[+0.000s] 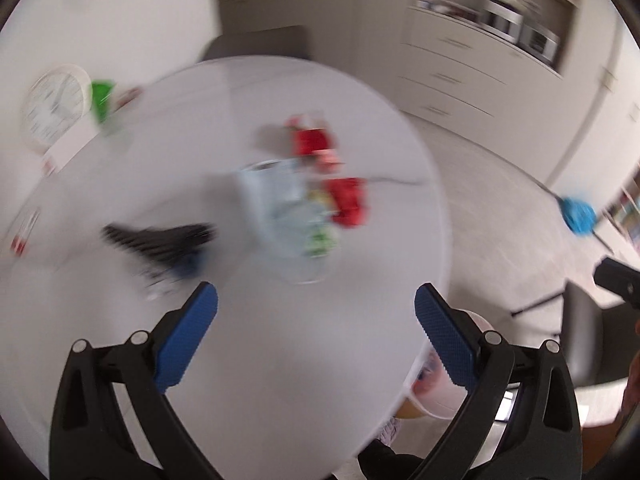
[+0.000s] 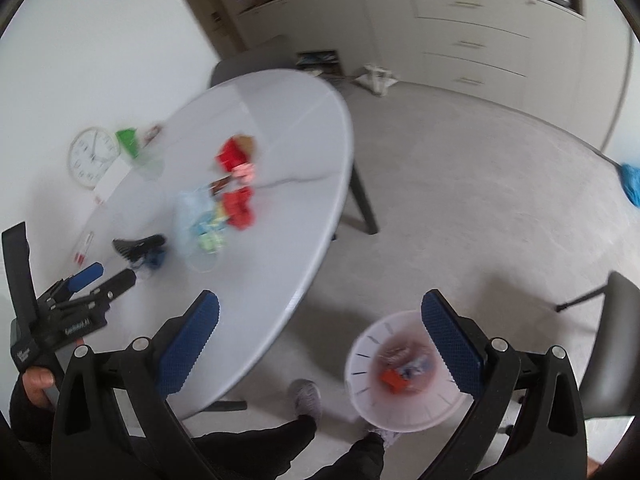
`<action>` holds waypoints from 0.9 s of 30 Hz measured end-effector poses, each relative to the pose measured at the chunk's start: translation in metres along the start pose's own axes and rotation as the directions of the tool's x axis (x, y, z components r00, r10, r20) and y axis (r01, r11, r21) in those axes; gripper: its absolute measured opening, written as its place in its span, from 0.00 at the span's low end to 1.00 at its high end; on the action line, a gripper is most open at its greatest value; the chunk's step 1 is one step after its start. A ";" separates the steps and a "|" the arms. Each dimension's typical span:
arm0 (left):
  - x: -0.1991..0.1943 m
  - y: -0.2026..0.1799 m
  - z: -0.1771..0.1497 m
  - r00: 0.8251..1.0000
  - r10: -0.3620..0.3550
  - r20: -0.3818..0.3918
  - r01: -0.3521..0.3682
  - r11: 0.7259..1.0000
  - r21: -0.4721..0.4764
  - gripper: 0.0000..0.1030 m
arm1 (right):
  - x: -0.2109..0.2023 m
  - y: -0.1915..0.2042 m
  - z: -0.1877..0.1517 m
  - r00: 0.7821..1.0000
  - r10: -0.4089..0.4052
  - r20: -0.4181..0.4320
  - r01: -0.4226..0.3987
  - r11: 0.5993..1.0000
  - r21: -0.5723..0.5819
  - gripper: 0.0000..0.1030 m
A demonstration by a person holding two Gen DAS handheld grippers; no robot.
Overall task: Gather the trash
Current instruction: 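Grasp the black mesh net with the left tool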
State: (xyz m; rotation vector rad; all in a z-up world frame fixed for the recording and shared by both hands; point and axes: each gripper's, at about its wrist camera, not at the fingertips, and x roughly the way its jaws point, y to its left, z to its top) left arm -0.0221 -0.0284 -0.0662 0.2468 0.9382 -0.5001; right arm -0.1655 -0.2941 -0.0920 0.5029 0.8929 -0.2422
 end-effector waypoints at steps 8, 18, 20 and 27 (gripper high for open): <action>0.003 0.085 -0.008 0.997 0.072 -0.029 -0.075 0.988 -0.134 0.92 | 0.029 0.069 0.003 0.997 0.069 -0.038 -0.071 0.995 -0.069 0.98; 0.058 0.157 0.032 0.991 0.077 -0.110 -0.104 0.959 -0.262 0.92 | 0.047 0.115 0.015 0.993 0.112 -0.025 -0.113 0.993 -0.046 0.98; 0.077 0.174 0.040 0.986 0.047 -0.158 -0.100 0.933 -0.347 0.92 | 0.050 0.121 0.017 0.993 0.114 -0.025 -0.115 0.993 -0.039 0.98; 0.125 0.201 0.052 0.957 -0.038 -0.289 -0.117 0.859 -0.498 0.59 | 0.074 0.135 0.018 0.991 0.116 -0.060 -0.116 0.993 -0.003 0.98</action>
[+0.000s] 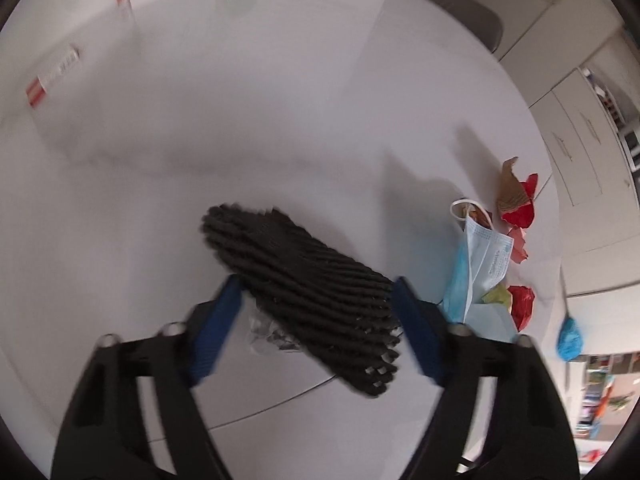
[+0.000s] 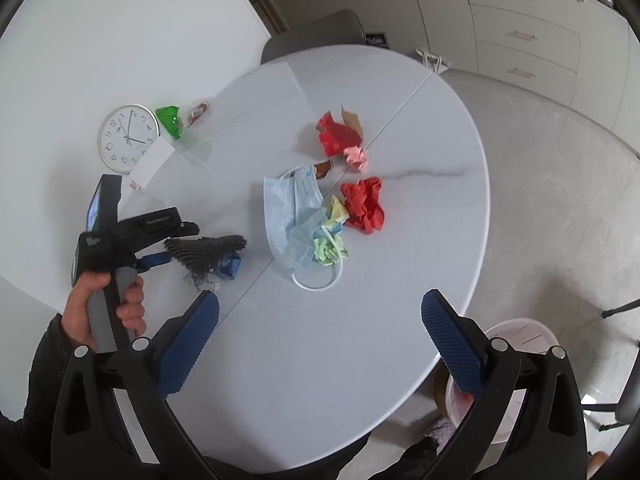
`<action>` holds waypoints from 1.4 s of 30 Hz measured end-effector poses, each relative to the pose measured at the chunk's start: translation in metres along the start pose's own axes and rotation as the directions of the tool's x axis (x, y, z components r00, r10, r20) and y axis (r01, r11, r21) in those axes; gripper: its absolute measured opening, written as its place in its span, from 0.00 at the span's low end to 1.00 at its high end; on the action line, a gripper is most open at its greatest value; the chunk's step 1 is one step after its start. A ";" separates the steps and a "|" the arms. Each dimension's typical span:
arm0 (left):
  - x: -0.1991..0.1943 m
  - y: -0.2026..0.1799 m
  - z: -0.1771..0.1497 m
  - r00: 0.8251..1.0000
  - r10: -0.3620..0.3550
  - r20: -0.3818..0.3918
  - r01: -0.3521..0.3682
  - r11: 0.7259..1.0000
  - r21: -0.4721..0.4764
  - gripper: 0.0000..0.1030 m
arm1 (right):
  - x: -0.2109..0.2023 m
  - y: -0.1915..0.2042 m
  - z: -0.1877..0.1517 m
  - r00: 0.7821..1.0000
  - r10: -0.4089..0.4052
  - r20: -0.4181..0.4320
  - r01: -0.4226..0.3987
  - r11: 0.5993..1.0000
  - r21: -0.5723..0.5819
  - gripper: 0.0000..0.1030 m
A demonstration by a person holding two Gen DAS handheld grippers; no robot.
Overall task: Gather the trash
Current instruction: 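Grasp the black mesh net with the left tool, then lift the black net with the left tool while the right tool grasps crumpled white paper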
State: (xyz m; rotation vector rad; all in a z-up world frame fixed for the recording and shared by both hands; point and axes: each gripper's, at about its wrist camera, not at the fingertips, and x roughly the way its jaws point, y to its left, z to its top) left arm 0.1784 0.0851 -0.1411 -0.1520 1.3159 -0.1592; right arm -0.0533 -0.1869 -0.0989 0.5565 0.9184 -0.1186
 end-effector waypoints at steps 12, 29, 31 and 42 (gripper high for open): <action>-0.005 0.013 0.005 0.987 -0.156 -0.023 0.155 0.987 -0.043 0.29 | 0.067 0.039 0.028 0.995 -0.011 -0.096 -0.002 0.991 -0.133 0.96; -0.060 0.058 0.019 0.963 -0.231 0.138 0.224 0.973 0.065 0.25 | 0.141 0.139 0.018 0.964 0.064 -0.256 -0.187 0.852 -0.490 0.88; -0.057 0.067 0.018 0.962 -0.243 0.126 0.236 0.969 0.065 0.21 | 0.154 0.149 0.023 0.960 0.052 -0.274 -0.190 0.841 -0.507 0.87; -0.009 0.105 0.008 0.955 -0.295 0.015 0.295 0.955 -0.022 0.22 | 0.169 0.154 0.023 0.949 0.060 -0.309 -0.200 0.874 -0.443 0.87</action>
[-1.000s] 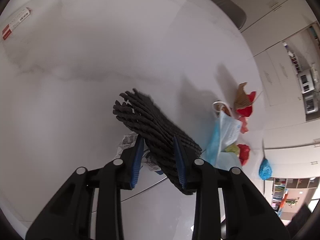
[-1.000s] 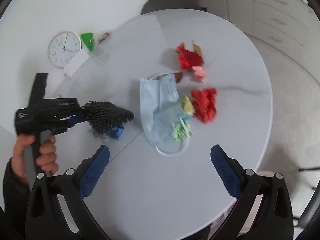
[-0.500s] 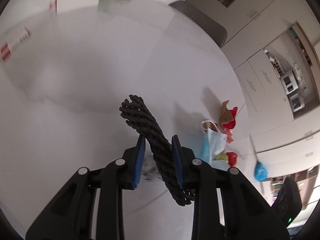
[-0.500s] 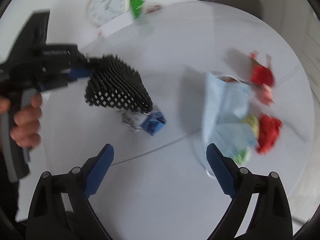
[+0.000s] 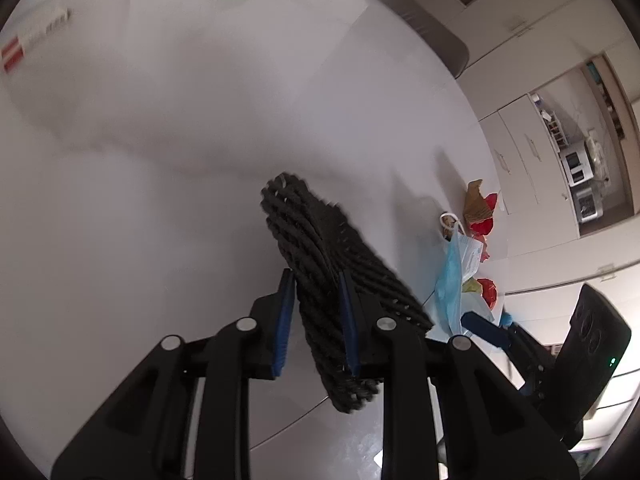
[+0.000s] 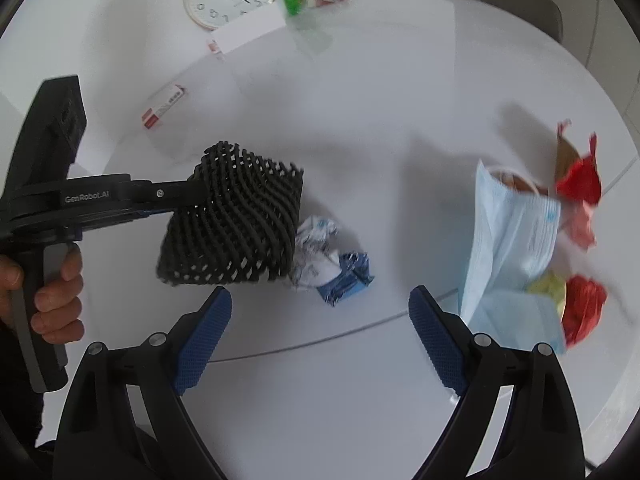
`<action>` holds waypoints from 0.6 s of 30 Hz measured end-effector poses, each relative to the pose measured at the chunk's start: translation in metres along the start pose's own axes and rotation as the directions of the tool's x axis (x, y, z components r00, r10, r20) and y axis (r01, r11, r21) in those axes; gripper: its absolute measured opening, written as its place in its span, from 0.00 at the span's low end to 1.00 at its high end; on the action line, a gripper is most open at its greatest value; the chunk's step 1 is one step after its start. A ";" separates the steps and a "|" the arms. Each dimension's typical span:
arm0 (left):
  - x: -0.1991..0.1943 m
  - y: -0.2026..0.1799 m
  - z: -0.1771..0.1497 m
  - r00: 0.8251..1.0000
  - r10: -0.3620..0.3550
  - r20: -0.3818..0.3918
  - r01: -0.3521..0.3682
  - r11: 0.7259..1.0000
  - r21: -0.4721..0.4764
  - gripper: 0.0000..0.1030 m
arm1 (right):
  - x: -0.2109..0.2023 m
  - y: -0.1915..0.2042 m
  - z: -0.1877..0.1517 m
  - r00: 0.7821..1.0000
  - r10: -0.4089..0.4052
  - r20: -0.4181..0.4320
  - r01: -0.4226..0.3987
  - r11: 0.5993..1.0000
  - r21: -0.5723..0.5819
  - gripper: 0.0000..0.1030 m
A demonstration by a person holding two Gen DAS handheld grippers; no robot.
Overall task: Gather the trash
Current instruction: 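Lift the black net with the left tool while the right tool grasps crumpled white paper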
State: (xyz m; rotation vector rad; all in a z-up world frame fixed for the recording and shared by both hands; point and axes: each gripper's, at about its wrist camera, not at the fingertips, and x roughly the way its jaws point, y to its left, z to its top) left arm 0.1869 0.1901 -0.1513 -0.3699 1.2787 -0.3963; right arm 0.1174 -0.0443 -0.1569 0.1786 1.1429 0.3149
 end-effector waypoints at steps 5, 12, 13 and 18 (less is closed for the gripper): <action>0.021 0.014 -0.005 0.998 -0.034 -0.047 0.030 0.996 -0.088 0.58 | -0.002 -0.006 -0.010 1.000 -0.006 -0.014 0.007 0.999 0.046 0.87; 0.038 0.023 -0.013 0.996 -0.037 -0.077 0.023 0.984 -0.177 0.75 | -0.009 -0.013 -0.019 1.000 -0.005 -0.020 0.007 0.997 0.079 0.87; 0.038 0.024 -0.013 0.996 -0.040 -0.079 0.024 0.983 -0.184 0.76 | -0.009 -0.013 -0.019 1.000 -0.005 -0.019 0.007 0.997 0.079 0.87; 0.045 0.028 -0.015 0.993 -0.085 -0.083 0.064 0.972 -0.225 0.78 | -0.010 -0.015 -0.019 1.000 0.001 -0.017 0.001 0.996 0.088 0.87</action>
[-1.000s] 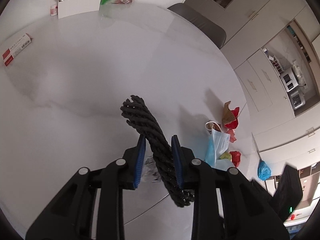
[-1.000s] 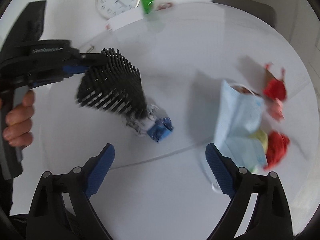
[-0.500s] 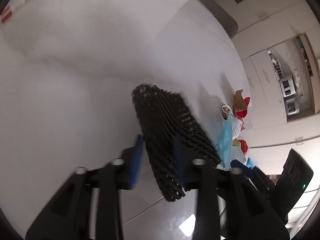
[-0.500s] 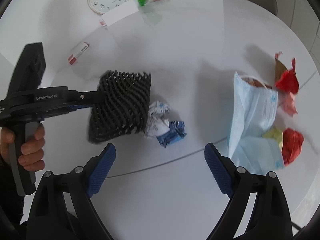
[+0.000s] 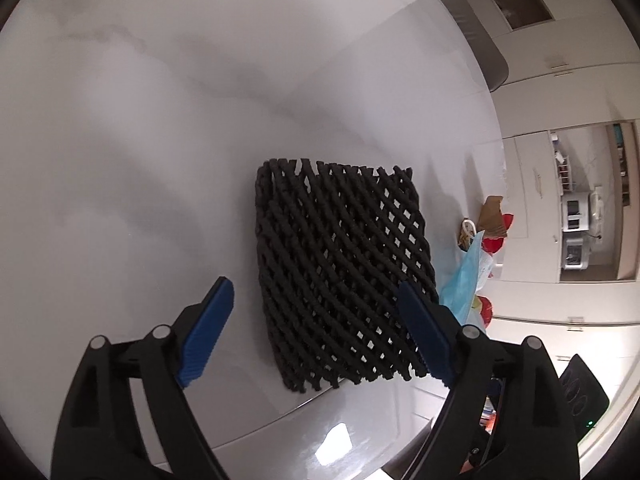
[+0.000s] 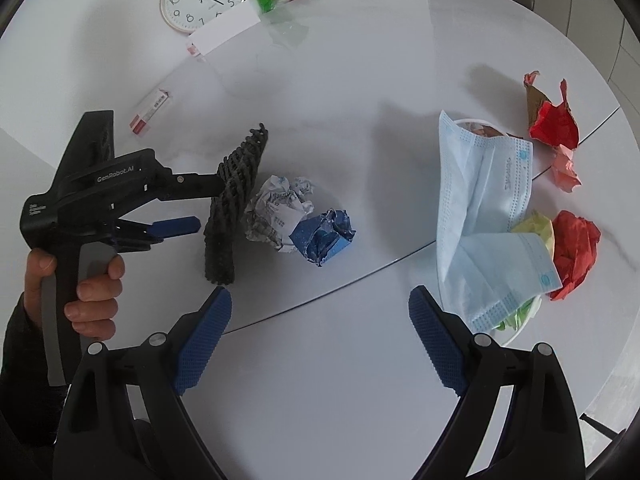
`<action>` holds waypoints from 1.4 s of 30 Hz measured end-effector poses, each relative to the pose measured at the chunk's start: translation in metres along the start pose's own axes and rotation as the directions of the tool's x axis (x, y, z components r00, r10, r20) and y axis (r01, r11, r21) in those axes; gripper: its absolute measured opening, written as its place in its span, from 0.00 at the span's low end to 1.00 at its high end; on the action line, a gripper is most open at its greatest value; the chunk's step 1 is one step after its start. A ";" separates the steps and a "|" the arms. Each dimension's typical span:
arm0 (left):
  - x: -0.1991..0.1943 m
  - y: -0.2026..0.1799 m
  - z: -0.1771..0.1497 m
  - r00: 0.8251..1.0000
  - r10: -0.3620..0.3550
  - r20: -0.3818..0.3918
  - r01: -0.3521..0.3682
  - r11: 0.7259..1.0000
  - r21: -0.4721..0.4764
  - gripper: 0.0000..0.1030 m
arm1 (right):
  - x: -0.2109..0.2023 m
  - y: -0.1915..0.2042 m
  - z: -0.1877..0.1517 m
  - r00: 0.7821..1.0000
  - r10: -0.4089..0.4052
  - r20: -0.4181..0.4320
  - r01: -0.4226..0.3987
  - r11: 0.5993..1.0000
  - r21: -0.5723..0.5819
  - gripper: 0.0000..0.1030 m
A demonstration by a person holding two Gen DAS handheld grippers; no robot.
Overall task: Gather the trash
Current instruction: 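Lift the black net with the left tool while the right tool grasps crumpled white paper, then carry the net and paper to the wastebasket and open both tools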
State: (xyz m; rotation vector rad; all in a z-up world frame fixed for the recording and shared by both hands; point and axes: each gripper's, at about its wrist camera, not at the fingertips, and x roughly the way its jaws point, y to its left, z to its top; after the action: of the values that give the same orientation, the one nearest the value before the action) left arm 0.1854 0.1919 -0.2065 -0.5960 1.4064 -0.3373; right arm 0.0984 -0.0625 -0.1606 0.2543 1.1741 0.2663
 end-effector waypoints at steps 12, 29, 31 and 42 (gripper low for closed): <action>0.008 -0.014 -0.005 0.998 -0.058 0.002 0.058 0.996 0.060 0.18 | 0.001 -0.003 -0.004 1.000 0.004 0.007 -0.004 1.000 0.017 0.87; -0.076 -0.002 -0.026 0.982 -0.017 0.189 -0.005 0.993 0.116 0.14 | 0.054 0.042 0.058 0.993 -0.072 -0.090 0.025 0.898 -0.439 0.87; -0.081 0.003 -0.031 0.980 -0.009 0.198 -0.012 0.994 0.106 0.14 | 0.076 0.044 0.067 0.985 -0.105 -0.133 0.030 0.879 -0.475 0.80; -0.097 0.010 -0.055 0.974 0.012 0.224 -0.039 0.993 0.113 0.14 | 0.096 0.060 0.081 0.980 -0.080 -0.182 -0.021 0.871 -0.491 0.47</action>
State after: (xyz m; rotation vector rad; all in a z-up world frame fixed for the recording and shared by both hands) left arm 0.1153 0.2437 -0.1364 -0.5033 1.1689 -0.3190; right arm 0.2040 0.0213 -0.1948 -0.2459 1.2623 0.5633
